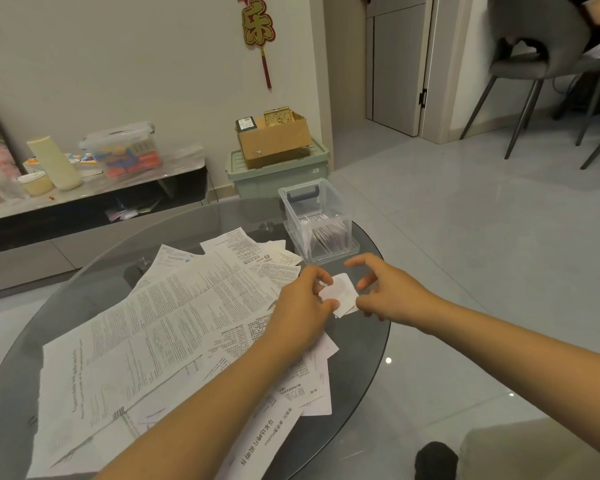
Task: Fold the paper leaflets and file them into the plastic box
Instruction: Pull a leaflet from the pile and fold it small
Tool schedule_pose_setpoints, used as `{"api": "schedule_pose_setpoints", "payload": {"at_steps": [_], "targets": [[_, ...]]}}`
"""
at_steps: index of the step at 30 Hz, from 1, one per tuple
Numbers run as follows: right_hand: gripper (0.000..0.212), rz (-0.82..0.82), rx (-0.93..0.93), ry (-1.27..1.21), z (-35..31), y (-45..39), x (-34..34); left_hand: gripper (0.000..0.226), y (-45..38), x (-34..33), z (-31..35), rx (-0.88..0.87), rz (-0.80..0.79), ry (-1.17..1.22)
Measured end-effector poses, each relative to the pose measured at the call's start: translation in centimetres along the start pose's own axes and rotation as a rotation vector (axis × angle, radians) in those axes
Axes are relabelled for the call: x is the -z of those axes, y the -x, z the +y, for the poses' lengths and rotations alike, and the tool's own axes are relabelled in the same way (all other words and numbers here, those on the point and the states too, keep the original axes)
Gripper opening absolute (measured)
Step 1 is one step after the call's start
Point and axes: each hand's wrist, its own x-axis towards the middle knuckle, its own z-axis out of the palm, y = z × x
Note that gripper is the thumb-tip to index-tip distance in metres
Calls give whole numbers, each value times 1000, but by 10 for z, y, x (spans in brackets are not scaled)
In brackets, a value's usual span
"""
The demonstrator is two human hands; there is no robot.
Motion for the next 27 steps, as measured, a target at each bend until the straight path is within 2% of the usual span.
{"api": "schedule_pose_setpoints", "payload": {"at_steps": [2,4,10,14,16,19,22,25,27], "targets": [[41,26,24,84,2,0,-3,24,0,0,-1,-44,-3,-35],[38,65,41,146,4,1,-6,27,0,0,-3,-84,6,-73],[55,70,7,275,-2,0,-10,41,1,-1,-7,-166,28,-171],[53,-5,-10,346,-10,-1,-4,60,-4,1,-4,-85,-100,-385],[52,-30,-5,342,-14,1,-2,62,-7,3,-3,-57,-126,-390],[55,-45,-17,318,-16,2,-1,54,-9,5,-4,-60,-49,-267],[52,-50,-40,296,-16,2,-2,34,-7,6,-3,3,-16,17],[22,-52,-55,183,-18,1,0,28,-7,11,1,62,17,233],[10,-21,-47,73,-23,1,6,24,-8,17,8,74,77,325]]}}
